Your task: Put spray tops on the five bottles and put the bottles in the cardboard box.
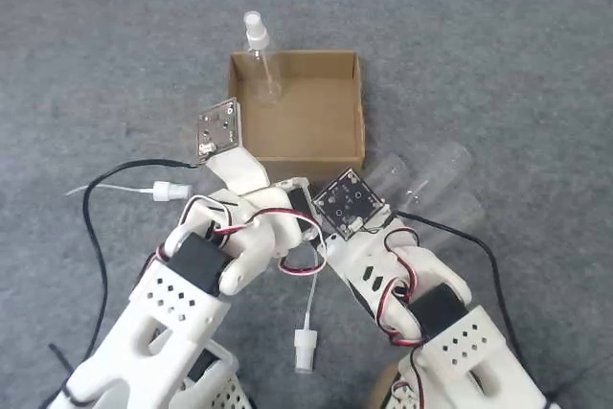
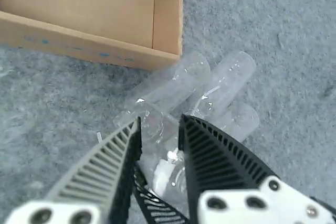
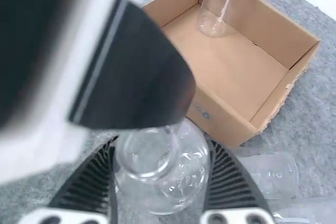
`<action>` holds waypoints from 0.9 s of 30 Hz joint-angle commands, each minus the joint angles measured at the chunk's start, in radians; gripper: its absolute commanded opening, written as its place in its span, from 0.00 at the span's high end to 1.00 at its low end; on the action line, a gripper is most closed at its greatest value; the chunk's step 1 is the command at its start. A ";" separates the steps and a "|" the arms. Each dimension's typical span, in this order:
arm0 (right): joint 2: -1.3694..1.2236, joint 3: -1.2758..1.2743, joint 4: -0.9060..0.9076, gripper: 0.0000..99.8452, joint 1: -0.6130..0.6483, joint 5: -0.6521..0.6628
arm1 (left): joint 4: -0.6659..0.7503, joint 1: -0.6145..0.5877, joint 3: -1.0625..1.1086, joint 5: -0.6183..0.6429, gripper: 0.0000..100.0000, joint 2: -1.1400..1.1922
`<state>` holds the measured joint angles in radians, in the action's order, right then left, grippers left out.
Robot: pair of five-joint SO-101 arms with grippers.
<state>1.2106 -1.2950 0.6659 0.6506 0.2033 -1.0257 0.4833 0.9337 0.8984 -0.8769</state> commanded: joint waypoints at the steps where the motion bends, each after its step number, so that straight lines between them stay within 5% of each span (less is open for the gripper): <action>1: 0.042 0.017 -0.048 0.97 -0.018 0.000 | -0.075 -0.035 -0.025 0.008 0.89 -0.014; 13: 0.044 0.017 -0.048 0.97 -0.036 0.000 | -0.296 -0.374 -0.217 -0.454 0.88 -0.012; 27: 0.044 0.018 -0.053 0.97 -0.071 0.000 | -0.250 -0.715 -0.229 -1.037 0.88 -0.005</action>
<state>1.2106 -1.2935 0.6414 0.5938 0.2002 -1.3065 -0.1688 0.7633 0.0299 -0.8738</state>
